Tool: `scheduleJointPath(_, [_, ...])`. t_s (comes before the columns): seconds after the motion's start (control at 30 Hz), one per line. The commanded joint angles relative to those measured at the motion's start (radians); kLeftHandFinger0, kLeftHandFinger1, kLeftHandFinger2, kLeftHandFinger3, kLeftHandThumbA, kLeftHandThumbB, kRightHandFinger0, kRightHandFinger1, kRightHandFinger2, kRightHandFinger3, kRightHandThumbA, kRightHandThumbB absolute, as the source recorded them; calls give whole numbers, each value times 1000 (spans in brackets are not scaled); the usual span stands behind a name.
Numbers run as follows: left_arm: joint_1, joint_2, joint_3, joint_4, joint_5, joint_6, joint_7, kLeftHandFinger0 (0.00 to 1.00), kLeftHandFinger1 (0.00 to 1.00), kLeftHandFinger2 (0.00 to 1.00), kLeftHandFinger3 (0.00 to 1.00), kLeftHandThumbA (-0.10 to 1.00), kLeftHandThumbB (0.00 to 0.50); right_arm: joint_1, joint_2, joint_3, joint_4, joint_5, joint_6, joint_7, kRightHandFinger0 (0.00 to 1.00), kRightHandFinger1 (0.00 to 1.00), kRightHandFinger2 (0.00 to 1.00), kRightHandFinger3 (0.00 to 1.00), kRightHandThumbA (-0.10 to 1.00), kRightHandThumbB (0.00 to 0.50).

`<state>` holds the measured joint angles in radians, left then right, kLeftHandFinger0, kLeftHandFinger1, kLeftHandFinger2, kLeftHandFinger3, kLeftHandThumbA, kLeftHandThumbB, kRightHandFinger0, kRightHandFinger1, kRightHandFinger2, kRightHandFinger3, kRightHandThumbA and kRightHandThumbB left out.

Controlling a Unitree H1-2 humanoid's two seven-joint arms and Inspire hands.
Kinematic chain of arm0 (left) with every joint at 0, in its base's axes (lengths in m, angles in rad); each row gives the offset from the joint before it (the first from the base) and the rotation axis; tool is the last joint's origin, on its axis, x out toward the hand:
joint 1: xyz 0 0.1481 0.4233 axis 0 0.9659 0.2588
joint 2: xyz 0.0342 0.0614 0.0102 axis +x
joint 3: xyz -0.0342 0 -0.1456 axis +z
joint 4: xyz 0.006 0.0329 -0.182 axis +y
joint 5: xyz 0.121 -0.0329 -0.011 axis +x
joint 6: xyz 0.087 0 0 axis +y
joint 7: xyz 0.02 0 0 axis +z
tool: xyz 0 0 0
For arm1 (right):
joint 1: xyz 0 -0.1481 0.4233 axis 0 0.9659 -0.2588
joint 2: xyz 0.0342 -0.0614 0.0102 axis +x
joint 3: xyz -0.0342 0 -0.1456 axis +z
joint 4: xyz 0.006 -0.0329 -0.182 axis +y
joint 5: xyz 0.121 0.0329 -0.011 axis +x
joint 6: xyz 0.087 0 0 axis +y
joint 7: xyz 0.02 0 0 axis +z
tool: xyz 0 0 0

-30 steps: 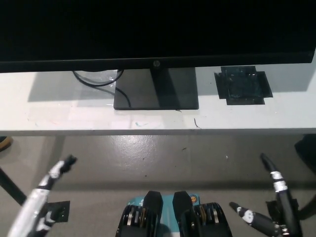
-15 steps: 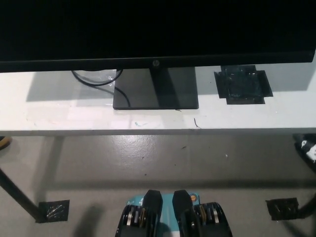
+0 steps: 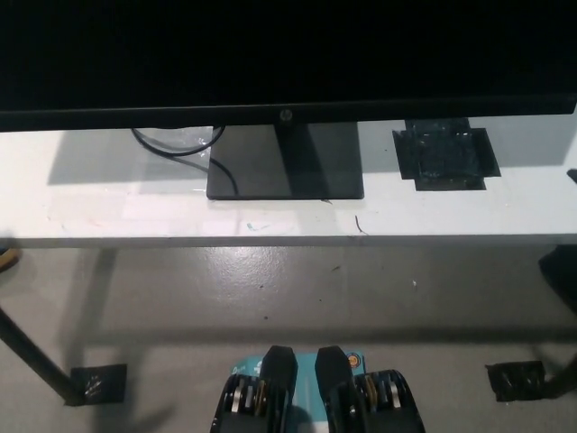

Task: The monitor is placed at the center of the table and the robot uses both its hand to grab the left and right sides of the monitor to tilt the angle of the monitor downwards

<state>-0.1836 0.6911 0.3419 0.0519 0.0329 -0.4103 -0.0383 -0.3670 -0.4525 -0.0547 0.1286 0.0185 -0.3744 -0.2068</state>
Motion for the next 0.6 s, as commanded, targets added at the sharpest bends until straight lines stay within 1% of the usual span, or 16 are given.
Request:
scheduleJointPath(0.0, [-122,131,-14,50,81,92,-35,1000,1000,1000,1000,1000,443,-199,-80,-45,187,212,75,211,1000,1000,1000,1000,1000,484])
scheduleJointPath(0.1, [-129,135,-18,56,83,98,-36,1000,1000,1000,1000,1000,446,-213,-79,-52,210,214,69,232,1000,1000,1000,1000,1000,488])
scheduleJointPath(0.13, [-191,157,-44,136,90,72,-48,1000,1000,1000,1000,909,382,-285,-92,-37,292,152,82,224,1000,1000,1000,1000,1000,500])
scheduleJointPath(0.2, [-227,173,-64,191,86,65,-58,1000,1000,1000,1000,879,381,-326,-97,-32,342,134,93,232,1000,1000,1000,1000,1000,500])
scheduleJointPath(0.23, [-238,182,-76,205,94,87,-65,1000,1000,1000,1000,880,382,-344,-99,-29,361,125,104,236,1000,1000,1000,1000,1000,500])
scheduleJointPath(0.3, [-242,186,-83,212,94,86,-63,1000,1000,1000,1000,883,383,-349,-97,-34,371,121,101,244,1000,1000,1000,1000,1000,500])
scheduleJointPath(0.33, [-262,197,-101,236,113,107,-71,1000,1000,1000,1000,883,352,-385,-105,-26,423,101,100,248,1000,1000,1000,1000,1000,500])
scheduleJointPath(0.37, [-276,203,-112,253,120,115,-77,1000,1000,1000,1000,875,337,-408,-109,-22,460,90,94,253,1000,1000,1000,1000,1000,500])
scheduleJointPath(0.4, [-300,210,-127,278,127,136,-88,1000,1000,1000,1000,884,354,-438,-113,-22,510,92,86,264,1000,1000,1000,1000,1000,500])
scheduleJointPath(0.43, [-310,213,-133,295,127,132,-89,1000,1000,1000,1000,881,347,-452,-113,-21,528,88,86,266,1000,1000,1000,1000,1000,495])
scheduleJointPath(0.5, [-347,216,-152,355,118,107,-98,1000,1000,1000,1000,846,309,-488,-117,-20,582,80,74,276,1000,1000,1000,1000,1000,474])
scheduleJointPath(0.57, [-372,220,-167,397,117,90,-104,1000,1000,1000,1000,831,305,-517,-119,-20,630,82,54,293,1000,1000,1000,1000,1000,461])
